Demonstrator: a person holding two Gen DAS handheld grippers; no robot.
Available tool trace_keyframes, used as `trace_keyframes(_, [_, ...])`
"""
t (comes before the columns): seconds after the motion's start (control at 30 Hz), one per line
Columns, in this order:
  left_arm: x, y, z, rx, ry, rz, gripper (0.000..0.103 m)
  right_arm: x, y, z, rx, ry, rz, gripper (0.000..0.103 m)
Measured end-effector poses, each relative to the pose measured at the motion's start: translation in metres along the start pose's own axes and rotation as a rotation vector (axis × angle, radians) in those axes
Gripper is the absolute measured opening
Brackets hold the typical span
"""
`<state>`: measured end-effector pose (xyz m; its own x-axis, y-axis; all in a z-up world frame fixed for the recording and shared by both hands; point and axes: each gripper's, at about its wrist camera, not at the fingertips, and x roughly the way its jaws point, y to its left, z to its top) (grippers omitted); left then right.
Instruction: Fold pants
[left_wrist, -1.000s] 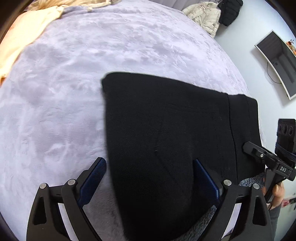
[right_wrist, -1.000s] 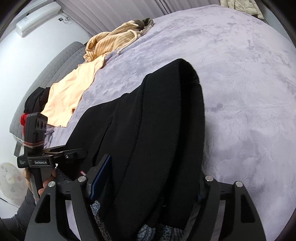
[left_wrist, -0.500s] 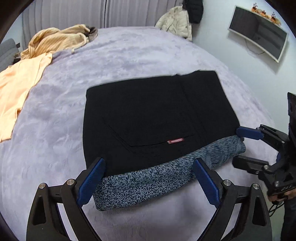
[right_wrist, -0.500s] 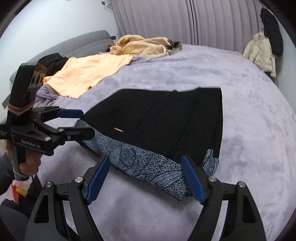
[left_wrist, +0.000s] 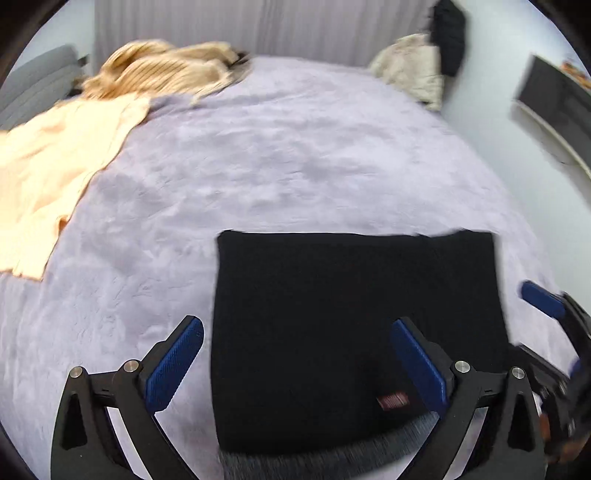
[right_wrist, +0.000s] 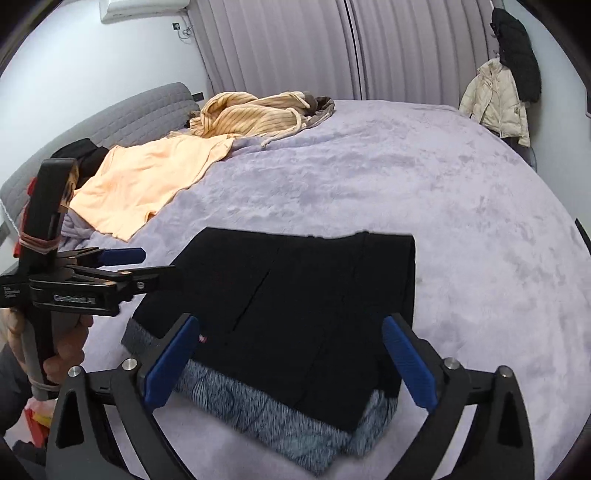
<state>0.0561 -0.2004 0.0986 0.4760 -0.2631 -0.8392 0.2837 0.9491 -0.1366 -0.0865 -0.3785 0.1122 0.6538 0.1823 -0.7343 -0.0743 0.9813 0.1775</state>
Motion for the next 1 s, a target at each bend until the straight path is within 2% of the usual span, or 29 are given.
trace_keyframes(0.07, [0.023, 0.011, 0.013, -0.099, 0.046, 0.078, 0.102, 0.021, 0.002, 0.017, -0.013, 0.006, -0.021, 0.1])
trace_keyframes(0.13, [0.041, 0.023, 0.02, -0.189, 0.107, 0.113, 0.102, 0.042, -0.004, 0.028, -0.008, 0.033, -0.037, 0.1])
trace_keyframes(0.2, [0.054, 0.028, 0.022, -0.212, 0.15, 0.107, 0.102, 0.063, -0.018, 0.033, 0.043, 0.091, -0.068, 0.1])
trace_keyframes(0.3, [0.067, 0.03, 0.019, -0.204, 0.195, 0.095, 0.103, 0.09, -0.043, 0.028, 0.151, 0.189, -0.027, 0.1])
trace_keyframes(0.5, [0.079, 0.04, 0.011, -0.243, 0.223, 0.042, 0.103, 0.1, -0.052, 0.017, 0.165, 0.211, -0.02, 0.101])
trace_keyframes(0.57, [0.068, 0.041, 0.015, -0.263, 0.209, 0.038, 0.103, 0.099, -0.046, 0.024, 0.151, 0.238, -0.07, 0.101])
trace_keyframes(0.63, [0.053, 0.049, 0.028, -0.321, 0.125, 0.031, 0.103, 0.088, -0.036, 0.035, 0.147, 0.2, -0.118, 0.101])
trace_keyframes(0.7, [0.042, 0.056, 0.037, -0.375, 0.063, 0.09, 0.103, 0.087, -0.024, 0.045, 0.127, 0.163, -0.177, 0.103])
trace_keyframes(0.73, [0.043, 0.057, 0.04, -0.383, 0.065, 0.138, 0.103, 0.094, -0.018, 0.049, 0.117, 0.179, -0.212, 0.103])
trace_keyframes(0.8, [0.055, 0.056, 0.044, -0.364, 0.117, 0.239, 0.103, 0.114, -0.007, 0.055, 0.087, 0.238, -0.279, 0.103])
trace_keyframes(0.87, [0.066, 0.06, 0.039, -0.383, 0.155, 0.251, 0.103, 0.133, 0.006, 0.056, 0.027, 0.287, -0.375, 0.103])
trace_keyframes(0.93, [0.07, 0.065, 0.034, -0.404, 0.152, 0.234, 0.103, 0.139, 0.009, 0.056, -0.021, 0.297, -0.396, 0.103])
trace_keyframes(1.0, [0.072, 0.066, 0.033, -0.38, 0.148, 0.223, 0.103, 0.135, -0.005, 0.055, 0.014, 0.294, -0.399, 0.103])
